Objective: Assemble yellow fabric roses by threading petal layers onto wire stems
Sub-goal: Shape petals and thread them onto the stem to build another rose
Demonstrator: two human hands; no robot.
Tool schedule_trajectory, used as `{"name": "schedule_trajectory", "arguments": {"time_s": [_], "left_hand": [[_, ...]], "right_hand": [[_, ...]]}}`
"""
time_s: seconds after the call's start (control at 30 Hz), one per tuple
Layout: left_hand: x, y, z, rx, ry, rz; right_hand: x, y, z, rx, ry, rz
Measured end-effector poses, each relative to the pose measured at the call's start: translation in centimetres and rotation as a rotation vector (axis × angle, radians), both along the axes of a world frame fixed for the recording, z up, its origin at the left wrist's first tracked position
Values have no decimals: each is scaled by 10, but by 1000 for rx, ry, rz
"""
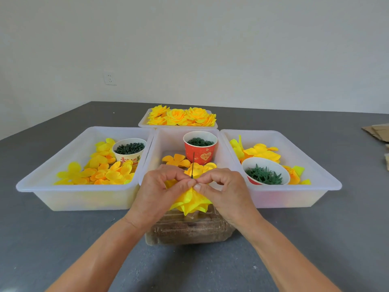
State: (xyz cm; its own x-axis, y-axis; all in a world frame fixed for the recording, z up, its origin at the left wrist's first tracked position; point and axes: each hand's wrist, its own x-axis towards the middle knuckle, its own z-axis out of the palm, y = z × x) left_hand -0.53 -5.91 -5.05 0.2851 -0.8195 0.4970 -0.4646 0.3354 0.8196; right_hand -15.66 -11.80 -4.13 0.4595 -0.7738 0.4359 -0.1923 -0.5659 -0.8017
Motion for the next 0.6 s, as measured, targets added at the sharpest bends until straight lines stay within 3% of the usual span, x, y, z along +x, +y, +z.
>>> {"name": "schedule_trajectory", "arguments": {"time_s": [0.23,0.4,0.5,0.6], "left_hand": [[-3,-1,10,66,3,-13],[0,-1,13,114,-9,-30],[-1,-3,15,136,-13,-45],[-1,-4,14,131,3,-39]], "right_hand": [[-14,-16,10,219,1,99],[-60,-64,33,241,-107,-174],[-87,-91,30,254,14,-310],[-98,-107,19,244,251,-341]]}}
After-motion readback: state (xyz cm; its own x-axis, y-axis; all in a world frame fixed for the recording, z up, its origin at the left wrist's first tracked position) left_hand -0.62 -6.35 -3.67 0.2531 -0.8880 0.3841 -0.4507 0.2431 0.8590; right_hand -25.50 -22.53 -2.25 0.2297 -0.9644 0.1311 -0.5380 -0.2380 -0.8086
